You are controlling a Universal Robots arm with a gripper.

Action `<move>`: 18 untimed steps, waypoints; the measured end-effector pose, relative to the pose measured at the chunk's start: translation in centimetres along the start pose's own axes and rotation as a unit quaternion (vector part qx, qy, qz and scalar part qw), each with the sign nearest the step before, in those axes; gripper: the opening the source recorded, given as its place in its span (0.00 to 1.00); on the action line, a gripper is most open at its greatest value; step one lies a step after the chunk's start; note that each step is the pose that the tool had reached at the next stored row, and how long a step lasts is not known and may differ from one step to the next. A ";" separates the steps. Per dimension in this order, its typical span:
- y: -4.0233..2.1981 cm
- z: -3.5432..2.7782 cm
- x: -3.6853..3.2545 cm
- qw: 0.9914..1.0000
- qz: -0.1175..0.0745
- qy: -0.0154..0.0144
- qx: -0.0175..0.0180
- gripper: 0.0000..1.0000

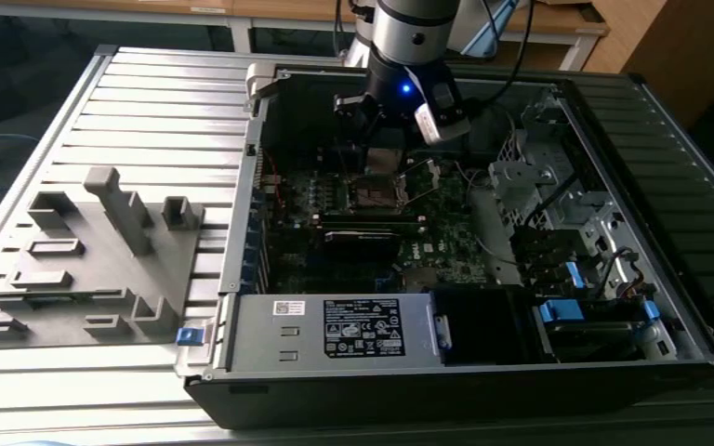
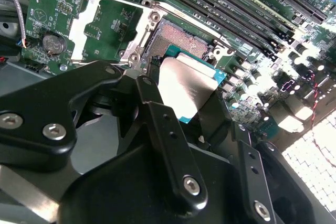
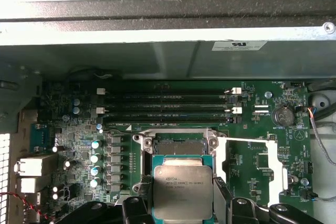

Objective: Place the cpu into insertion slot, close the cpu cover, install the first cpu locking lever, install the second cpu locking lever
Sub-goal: 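Place the cpu into insertion slot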

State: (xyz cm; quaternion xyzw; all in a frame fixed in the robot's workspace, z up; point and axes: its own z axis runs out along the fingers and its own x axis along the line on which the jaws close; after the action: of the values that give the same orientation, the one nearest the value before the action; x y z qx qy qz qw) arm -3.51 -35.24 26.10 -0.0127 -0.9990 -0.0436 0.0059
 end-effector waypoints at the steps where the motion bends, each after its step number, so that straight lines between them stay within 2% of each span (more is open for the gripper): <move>1: 0.00 0.00 0.00 1.000 0.000 0.000 0.000 0.54; 9: 0.00 0.09 0.00 1.000 0.000 0.000 0.000 0.54; 18: -0.13 1.48 -0.02 1.000 0.000 0.000 0.000 0.54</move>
State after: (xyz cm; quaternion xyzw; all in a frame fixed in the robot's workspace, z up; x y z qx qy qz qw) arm -3.51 -35.25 24.62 -0.0127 -0.9990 -0.0436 0.0057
